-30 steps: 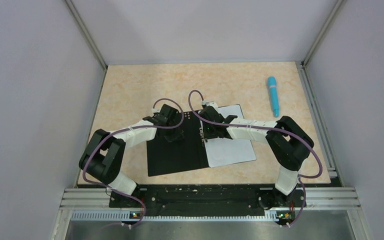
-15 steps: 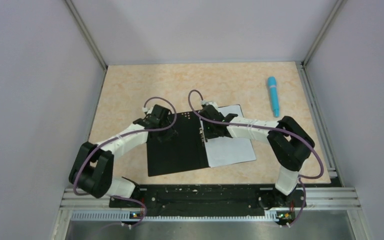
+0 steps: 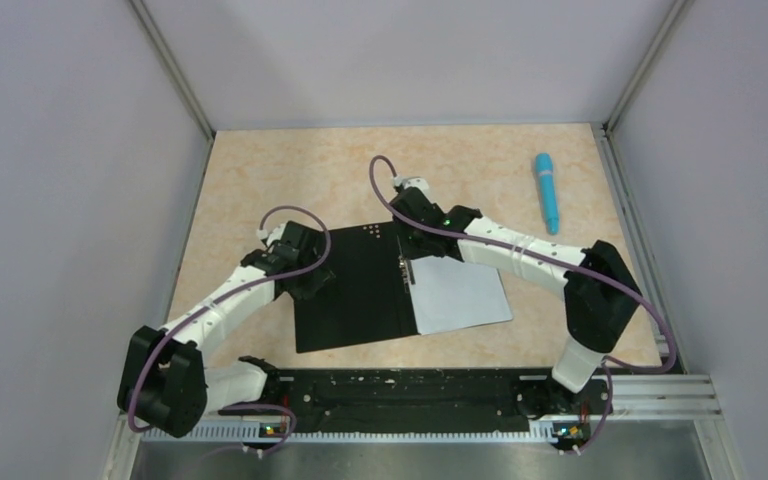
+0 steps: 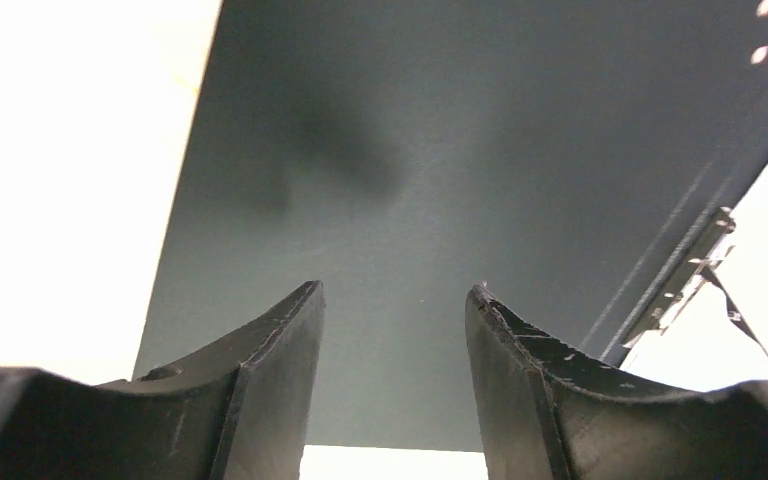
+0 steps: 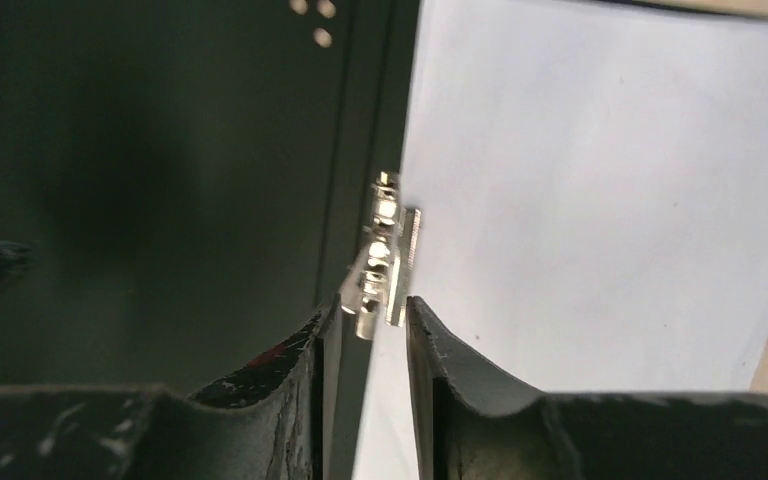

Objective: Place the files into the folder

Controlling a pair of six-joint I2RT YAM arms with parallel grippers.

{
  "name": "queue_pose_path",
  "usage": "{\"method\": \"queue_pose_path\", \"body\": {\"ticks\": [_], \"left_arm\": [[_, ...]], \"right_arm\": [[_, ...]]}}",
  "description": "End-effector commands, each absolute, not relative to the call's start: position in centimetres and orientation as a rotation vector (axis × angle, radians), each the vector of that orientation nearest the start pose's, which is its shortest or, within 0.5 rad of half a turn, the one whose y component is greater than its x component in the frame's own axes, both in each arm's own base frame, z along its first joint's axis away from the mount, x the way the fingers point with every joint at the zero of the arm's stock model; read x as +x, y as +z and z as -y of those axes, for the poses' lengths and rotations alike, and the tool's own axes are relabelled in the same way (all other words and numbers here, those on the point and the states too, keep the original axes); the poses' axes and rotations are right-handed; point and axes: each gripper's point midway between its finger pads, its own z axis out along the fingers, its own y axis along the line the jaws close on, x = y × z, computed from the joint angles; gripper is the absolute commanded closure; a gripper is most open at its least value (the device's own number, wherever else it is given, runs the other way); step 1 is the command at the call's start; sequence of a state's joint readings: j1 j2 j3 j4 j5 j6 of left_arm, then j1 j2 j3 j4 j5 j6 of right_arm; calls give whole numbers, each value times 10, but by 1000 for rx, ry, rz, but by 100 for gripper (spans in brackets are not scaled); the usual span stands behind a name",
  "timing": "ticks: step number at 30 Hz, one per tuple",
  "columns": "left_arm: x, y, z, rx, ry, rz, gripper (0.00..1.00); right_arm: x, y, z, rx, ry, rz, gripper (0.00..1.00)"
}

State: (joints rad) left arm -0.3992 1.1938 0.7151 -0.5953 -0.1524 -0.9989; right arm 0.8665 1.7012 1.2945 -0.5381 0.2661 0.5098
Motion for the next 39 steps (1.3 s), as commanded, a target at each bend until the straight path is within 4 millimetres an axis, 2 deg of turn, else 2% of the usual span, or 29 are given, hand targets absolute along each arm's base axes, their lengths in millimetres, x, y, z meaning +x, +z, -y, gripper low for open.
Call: {"method": "queue_pose_path", "body": {"ticks": [1, 3, 5, 8, 12, 17, 30, 39], "left_arm": [[219, 51, 97, -921, -166, -2588, 41], [211, 43, 93, -962, -121, -2614, 40], [206, 38, 91, -989, -97, -2632, 39], [200, 33, 87, -1025, -75, -2632, 30], [199, 33, 81, -1062, -45, -2603, 26], [196, 32, 76, -1106, -7, -2586, 16], [192, 25, 73, -1162, 17, -2568, 15], [190, 22, 72, -1185, 26, -2562, 15]], "right_arm": [[289, 137, -318, -451, 152, -2409, 67], [287, 134, -325, -477, 136, -2418, 67], [283, 131, -328, -507, 101, -2428, 72], [281, 130, -330, -534, 48, -2423, 76], [280, 128, -330, -562, -8, -2417, 80], [281, 123, -332, -586, -34, -2411, 82], [281, 115, -344, -619, -12, -2411, 83], [279, 107, -343, -625, -18, -2421, 87]]}}
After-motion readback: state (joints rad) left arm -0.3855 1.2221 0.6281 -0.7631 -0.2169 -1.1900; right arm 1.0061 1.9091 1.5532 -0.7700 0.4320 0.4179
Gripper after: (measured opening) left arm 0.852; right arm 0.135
